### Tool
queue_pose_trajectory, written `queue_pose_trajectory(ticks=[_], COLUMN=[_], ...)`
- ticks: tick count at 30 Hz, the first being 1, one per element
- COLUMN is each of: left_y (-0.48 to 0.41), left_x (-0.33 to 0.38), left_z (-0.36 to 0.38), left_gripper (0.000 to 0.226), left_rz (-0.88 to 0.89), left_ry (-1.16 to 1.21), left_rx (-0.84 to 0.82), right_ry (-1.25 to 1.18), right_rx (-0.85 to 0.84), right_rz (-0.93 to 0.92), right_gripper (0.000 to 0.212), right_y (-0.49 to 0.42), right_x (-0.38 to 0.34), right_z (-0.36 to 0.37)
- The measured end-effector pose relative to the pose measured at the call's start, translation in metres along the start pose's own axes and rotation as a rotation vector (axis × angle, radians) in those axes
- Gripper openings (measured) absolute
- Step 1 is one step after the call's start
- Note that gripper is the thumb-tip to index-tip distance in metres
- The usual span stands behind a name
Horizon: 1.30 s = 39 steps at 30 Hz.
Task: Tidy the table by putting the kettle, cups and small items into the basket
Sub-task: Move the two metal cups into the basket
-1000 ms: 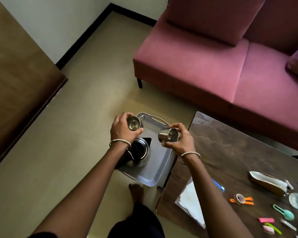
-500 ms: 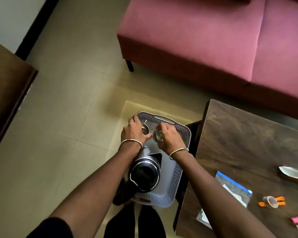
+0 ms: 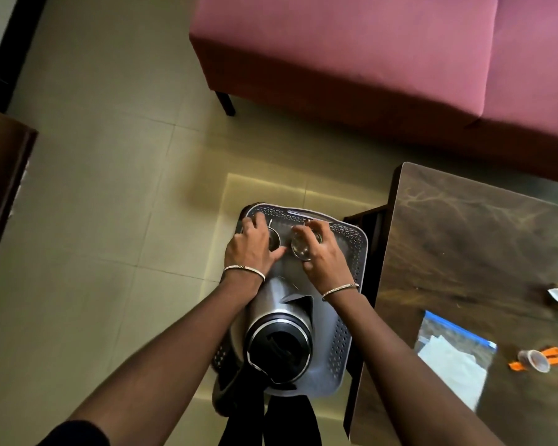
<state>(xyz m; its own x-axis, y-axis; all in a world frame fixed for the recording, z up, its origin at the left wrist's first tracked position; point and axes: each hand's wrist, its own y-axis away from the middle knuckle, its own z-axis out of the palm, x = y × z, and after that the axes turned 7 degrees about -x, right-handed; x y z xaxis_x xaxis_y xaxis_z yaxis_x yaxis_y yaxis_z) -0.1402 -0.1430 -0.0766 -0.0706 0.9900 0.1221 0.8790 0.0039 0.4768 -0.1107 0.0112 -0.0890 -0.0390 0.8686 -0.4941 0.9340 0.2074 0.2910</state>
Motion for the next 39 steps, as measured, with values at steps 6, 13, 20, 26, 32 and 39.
queue_pose_trajectory(ticks=[6,13,20,26,32,39], left_y=[0.002,0.011,0.008,0.008,0.008,0.007], left_x=[-0.007,-0.017,-0.017,-0.018,-0.018,-0.022], left_z=[-0.007,-0.014,-0.015,-0.015,-0.015,-0.012], left_gripper=[0.088,0.057,0.062,0.064,0.067,0.074], left_rz=[0.045,0.118,0.112,0.096,0.089,0.086], left_ry=[-0.055,-0.164,-0.188,-0.196,-0.17,-0.165], left_rx=[-0.074,-0.064,-0.013,0.005,-0.008,0.006], right_ry=[-0.129,-0.18,-0.187,-0.18,-0.187,-0.16], right_rx=[-0.007,-0.001,0.052,0.089,0.092,0.054], right_rz=[0.177,0.25,0.301,0.305,0.298,0.278], right_gripper=[0.082,0.074,0.073,0.075,0.075,0.079], right_y=[0.009,0.003,-0.002,-0.006,-0.005,-0.007], right_x=[0.004,0.004,0.0,-0.001,0.003,0.004], right_z=[0.006,0.012,0.021,0.024,0.026,0.027])
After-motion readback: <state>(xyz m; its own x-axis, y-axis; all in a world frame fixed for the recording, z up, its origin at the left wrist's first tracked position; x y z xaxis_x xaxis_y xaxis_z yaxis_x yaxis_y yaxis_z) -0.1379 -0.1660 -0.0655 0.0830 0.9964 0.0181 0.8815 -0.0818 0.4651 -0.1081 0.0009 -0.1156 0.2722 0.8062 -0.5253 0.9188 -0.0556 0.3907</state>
